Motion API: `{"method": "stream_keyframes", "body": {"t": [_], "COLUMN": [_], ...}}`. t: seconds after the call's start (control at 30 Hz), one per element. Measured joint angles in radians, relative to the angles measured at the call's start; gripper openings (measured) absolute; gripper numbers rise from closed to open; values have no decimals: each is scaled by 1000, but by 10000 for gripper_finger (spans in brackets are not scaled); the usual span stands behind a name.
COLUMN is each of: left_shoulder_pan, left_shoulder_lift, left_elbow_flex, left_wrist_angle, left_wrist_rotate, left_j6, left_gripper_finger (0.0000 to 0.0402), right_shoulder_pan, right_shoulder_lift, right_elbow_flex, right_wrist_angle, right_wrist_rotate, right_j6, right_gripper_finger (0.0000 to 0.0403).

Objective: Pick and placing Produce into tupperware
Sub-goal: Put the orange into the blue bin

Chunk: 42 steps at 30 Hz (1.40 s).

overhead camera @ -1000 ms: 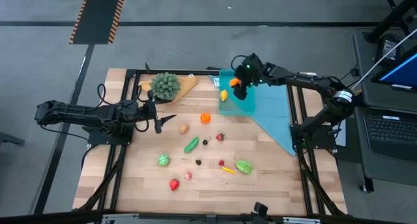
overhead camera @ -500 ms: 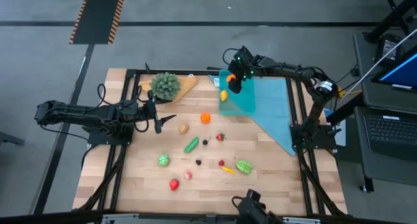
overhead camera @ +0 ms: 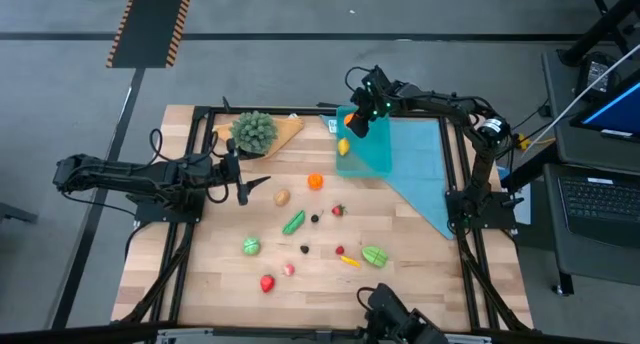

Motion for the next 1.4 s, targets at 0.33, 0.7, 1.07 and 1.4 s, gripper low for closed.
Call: {"method": "stream_keyframes", "body": {"t": [0.33,0.7,1.07,1.4], "left_shoulder_pan": [0,0,0,0], "left_shoulder_lift": [0,0,0,0], "left_elbow_flex": [0,0,0,0], "left_wrist_angle": [-27,-27,-27,-27], "left_wrist_rotate": [0,0,0,0], "left_j6": [0,0,13,16], "left_gripper_finger": [302,302,302,302], "right_shoulder_pan": [-1,-3,-3,11], "right_shoulder_lift": [61,61,61,60], "right_elbow_flex": [-1,-1,-1,-1], "right_wrist_angle": [47,41,40,40], "right_wrist_rotate": [-23,-25,-23,30], "right_j6": [31,30,27,26], "right_gripper_finger": [219,239,256,282]}}
